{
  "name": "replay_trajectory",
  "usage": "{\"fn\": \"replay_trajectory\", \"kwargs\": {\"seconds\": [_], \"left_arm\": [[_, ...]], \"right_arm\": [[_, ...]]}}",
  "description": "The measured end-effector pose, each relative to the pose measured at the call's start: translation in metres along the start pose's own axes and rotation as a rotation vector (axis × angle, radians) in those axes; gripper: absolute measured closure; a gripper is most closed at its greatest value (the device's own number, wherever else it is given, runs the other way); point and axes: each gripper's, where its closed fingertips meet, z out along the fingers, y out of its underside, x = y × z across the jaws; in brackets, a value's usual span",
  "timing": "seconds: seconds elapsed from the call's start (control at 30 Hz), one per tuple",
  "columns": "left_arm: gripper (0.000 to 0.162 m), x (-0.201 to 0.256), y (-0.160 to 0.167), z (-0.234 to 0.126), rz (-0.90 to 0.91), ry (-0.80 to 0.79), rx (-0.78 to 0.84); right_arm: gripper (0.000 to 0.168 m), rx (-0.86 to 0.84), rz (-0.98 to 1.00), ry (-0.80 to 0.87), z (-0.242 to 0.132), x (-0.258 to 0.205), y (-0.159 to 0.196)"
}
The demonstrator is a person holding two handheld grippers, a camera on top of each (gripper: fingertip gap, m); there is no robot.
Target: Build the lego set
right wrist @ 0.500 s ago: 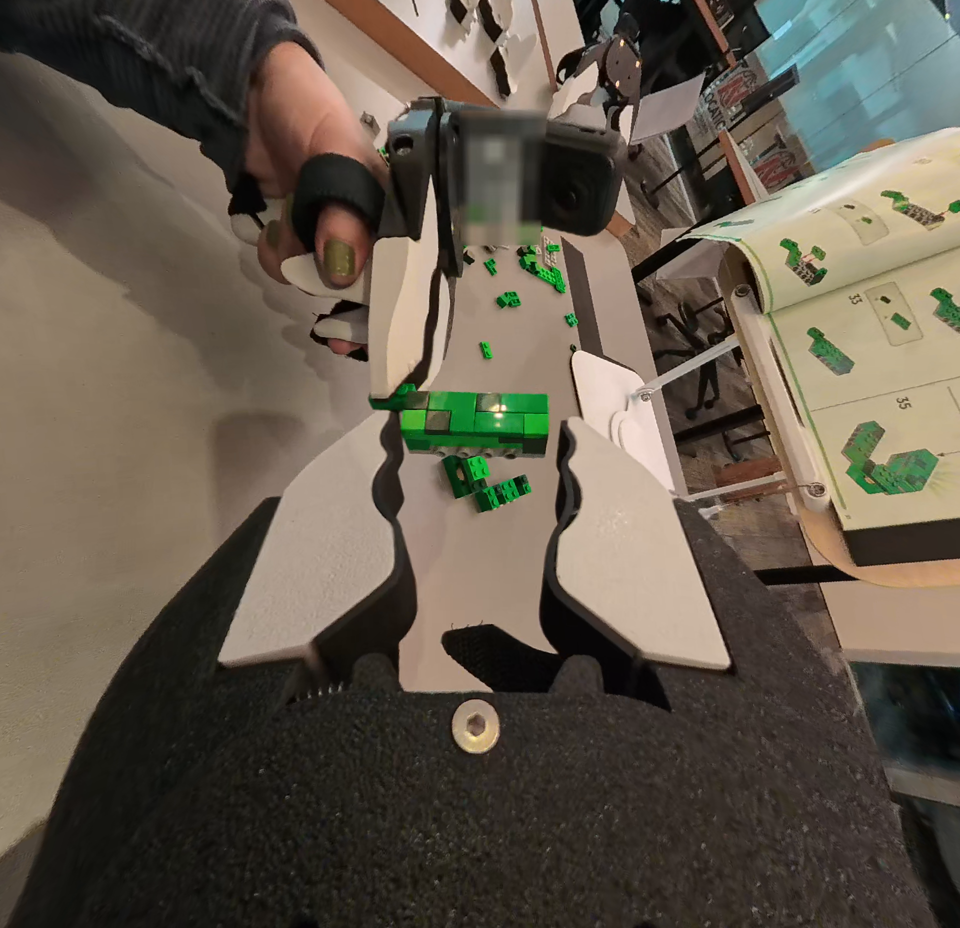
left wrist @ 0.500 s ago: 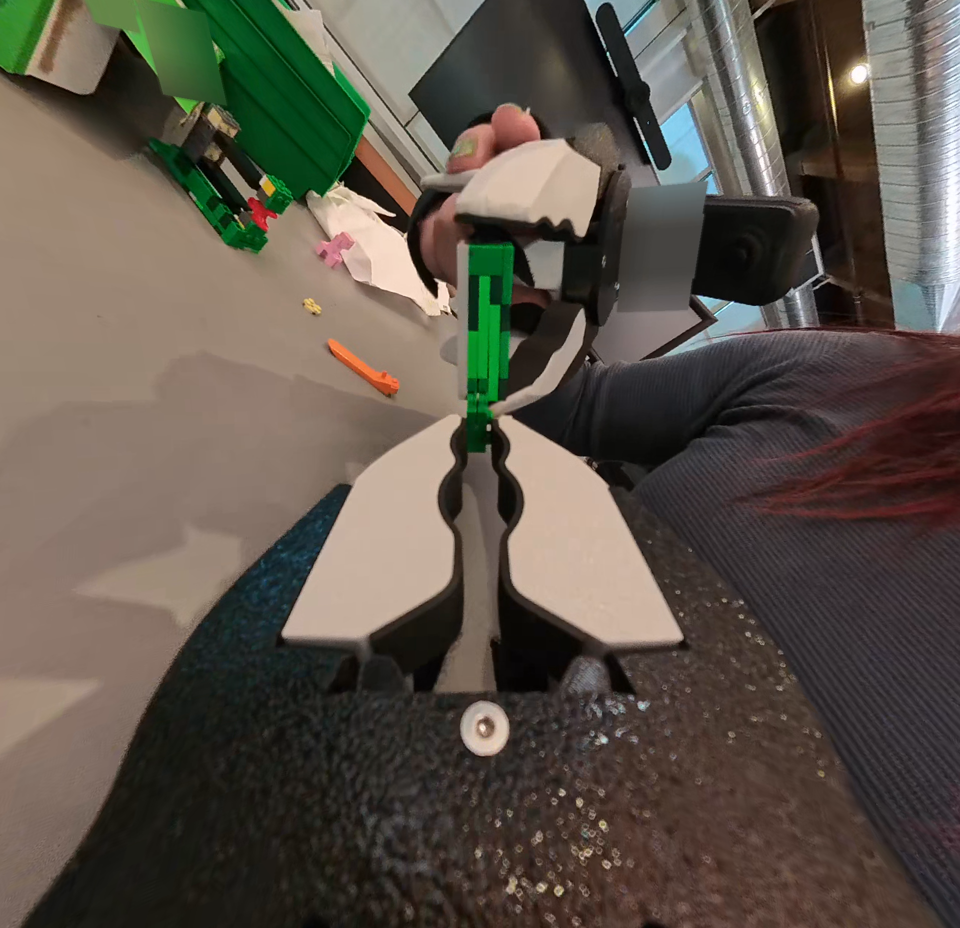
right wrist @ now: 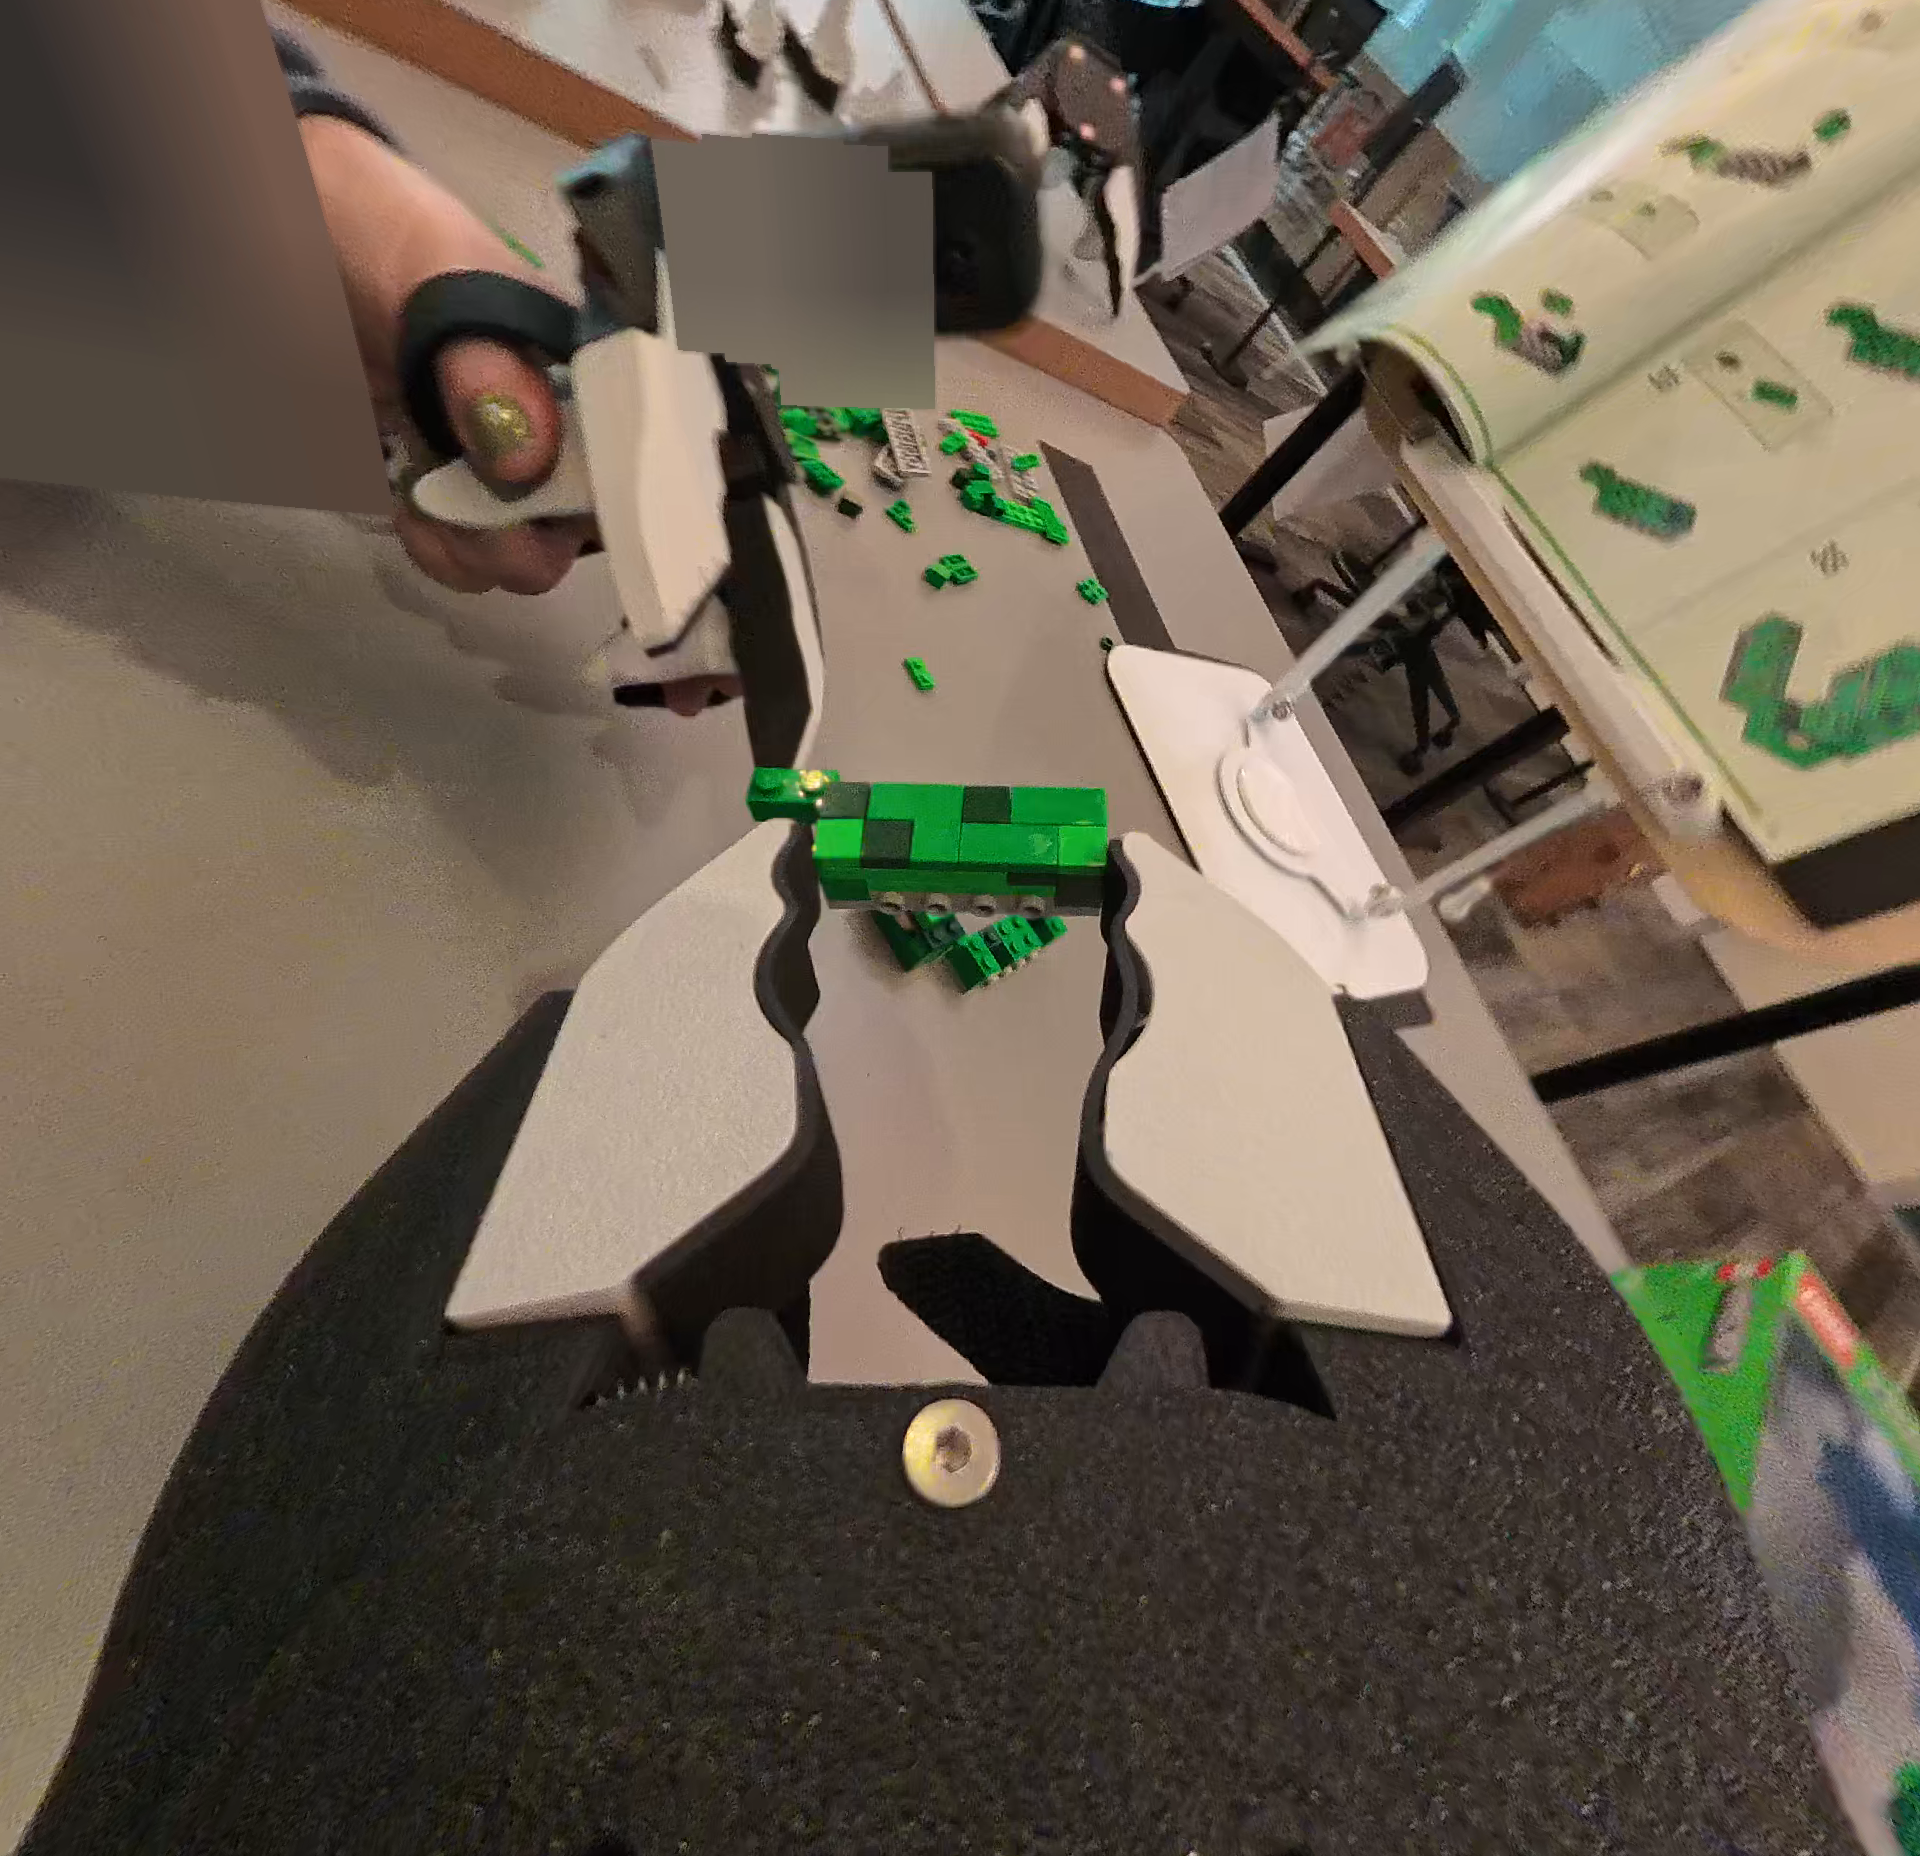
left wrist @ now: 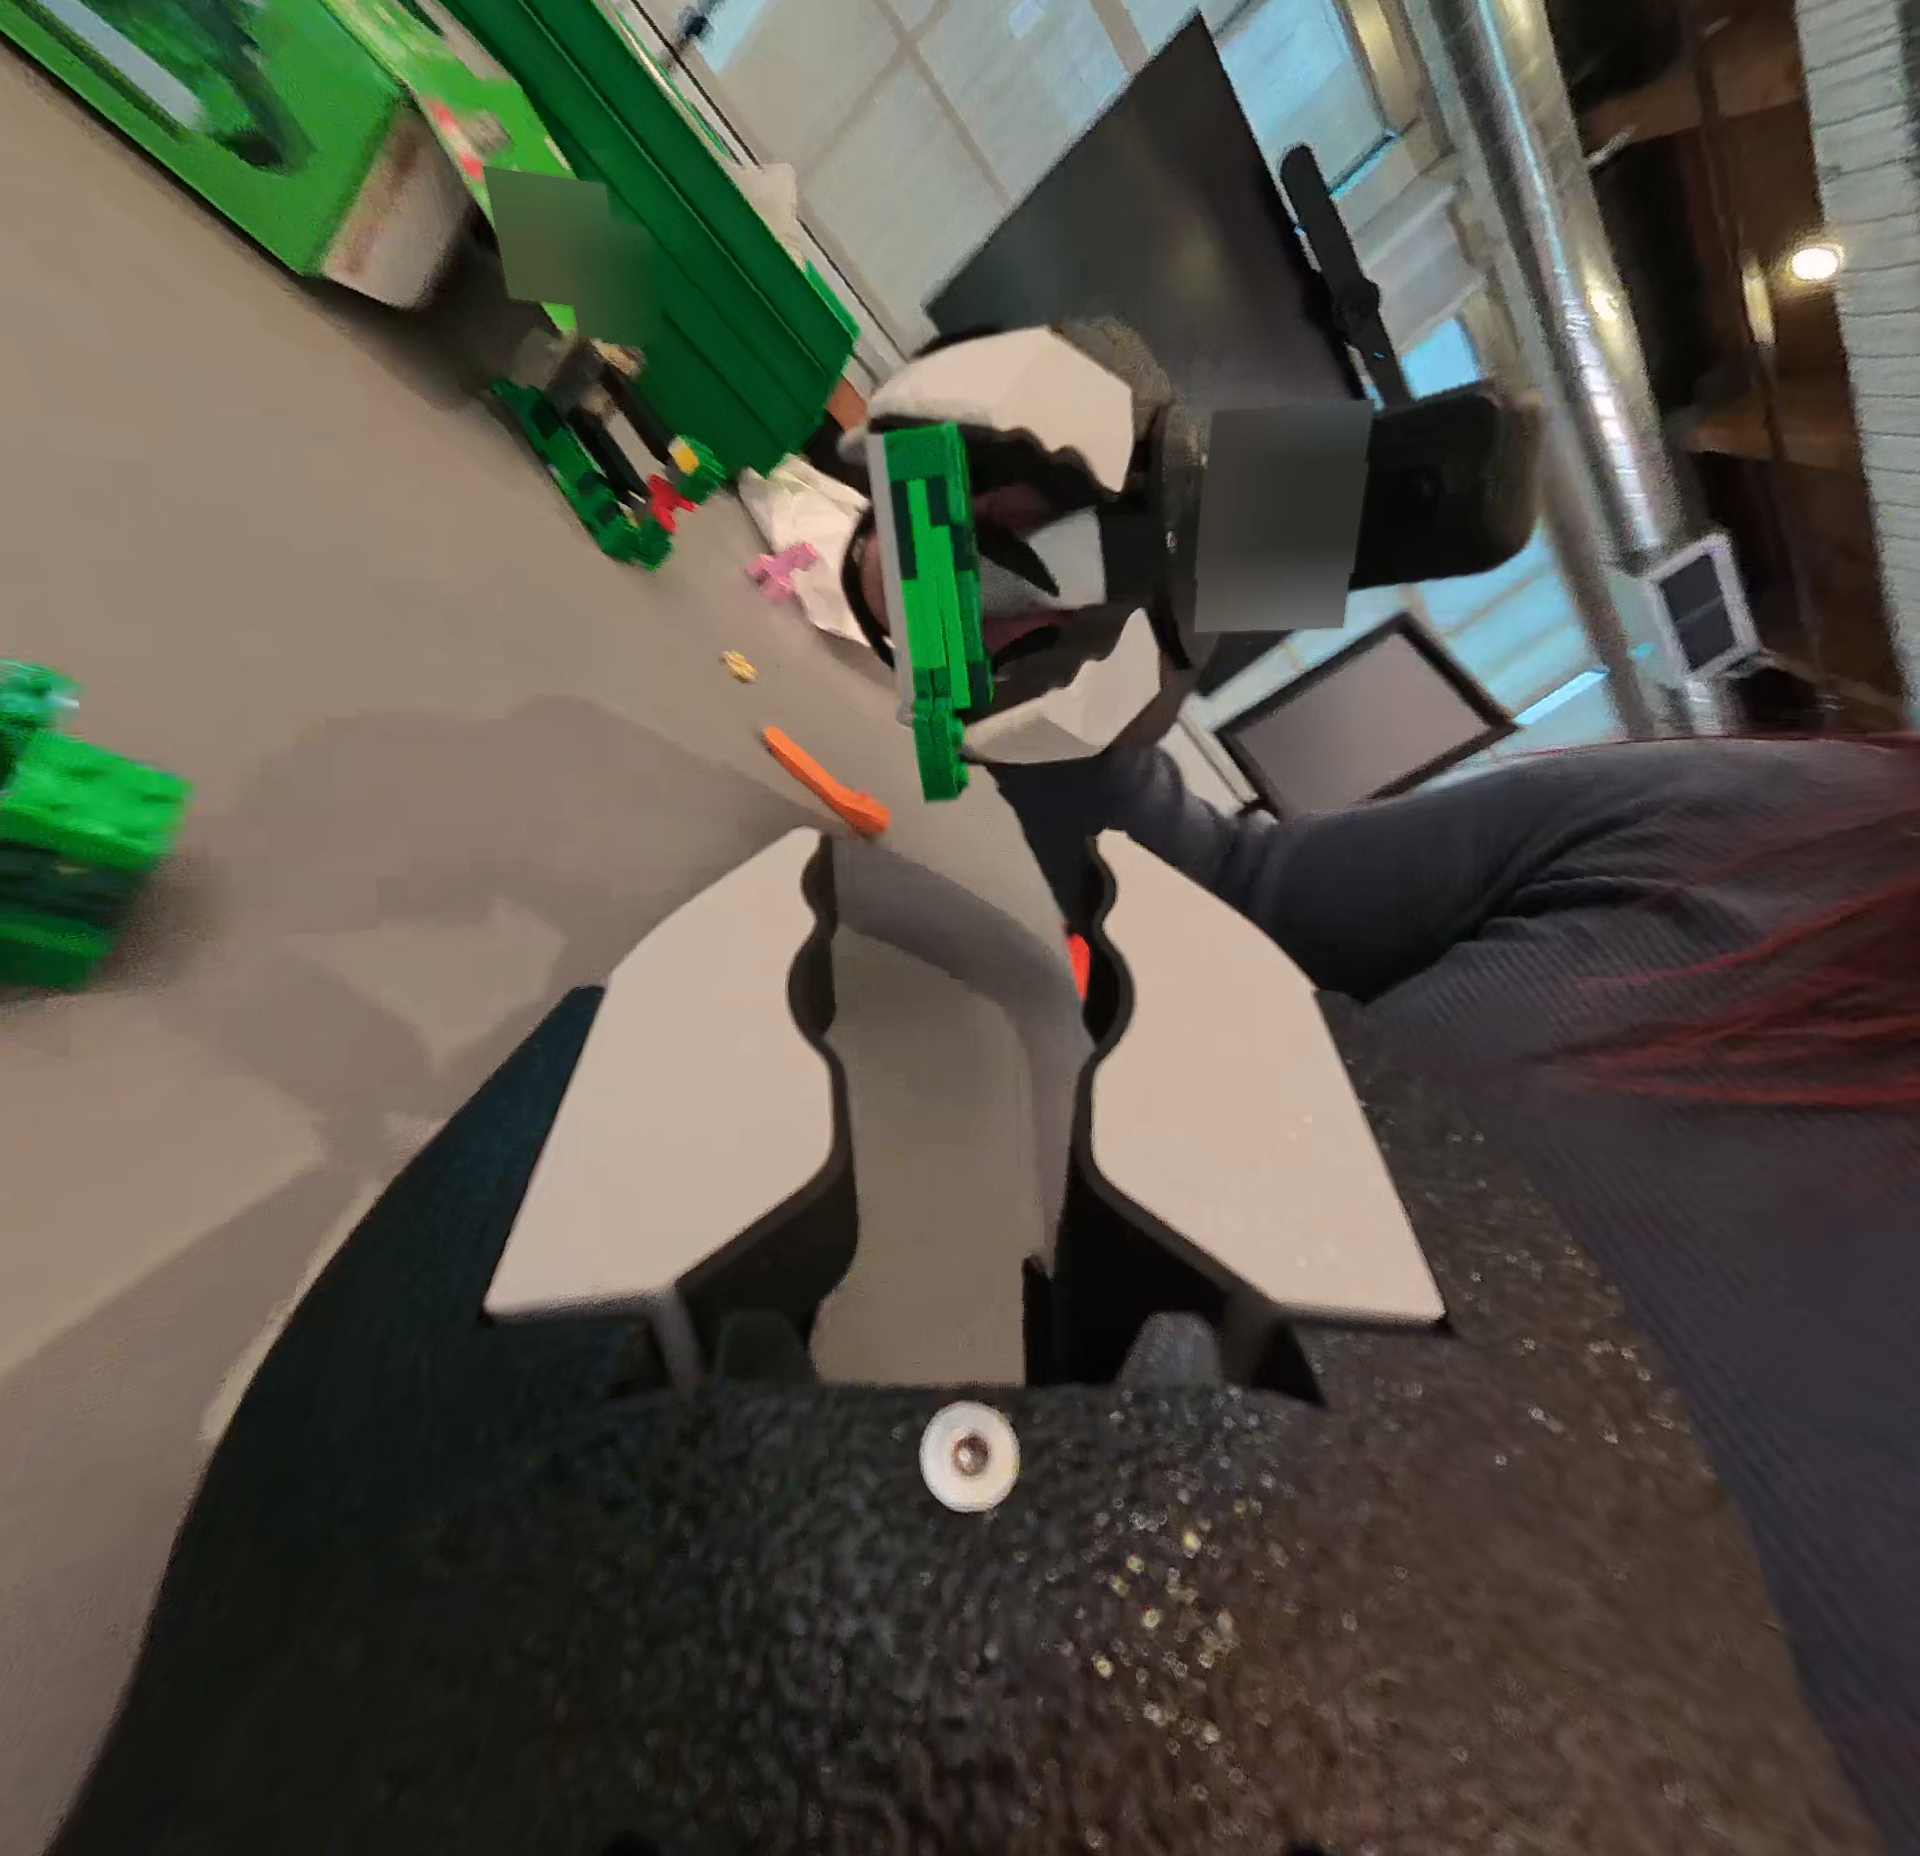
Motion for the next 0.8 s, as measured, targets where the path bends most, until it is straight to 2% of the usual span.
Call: {"fn": "replay_trajectory", "kwargs": {"seconds": [0.13,0.23,0.33,0.47,0.6,0.8], "left_arm": [[0.113,-0.034,-0.011,-0.025,0.184,-0.26,0.076],[0.112,-0.061,-0.015,-0.044,0.359,-0.485,0.065],[0.111,-0.078,-0.02,-0.053,0.504,-0.642,0.06],[0.111,-0.088,-0.026,-0.053,0.614,-0.756,0.044],[0.103,-0.098,-0.028,-0.048,0.682,-0.823,-0.034],[0.096,-0.103,-0.042,-0.034,0.785,-0.885,-0.081]], "right_arm": [[0.116,0.005,0.148,0.066,0.008,0.018,0.021],[0.116,-0.02,0.199,0.117,0.019,0.03,0.039],[0.116,-0.009,0.241,0.179,0.031,0.044,0.052],[0.116,-0.039,0.301,0.241,0.047,0.051,0.073],[0.116,-0.066,0.353,0.286,0.057,0.049,0.085],[0.116,-0.02,0.363,0.269,0.059,0.038,0.07]]}}
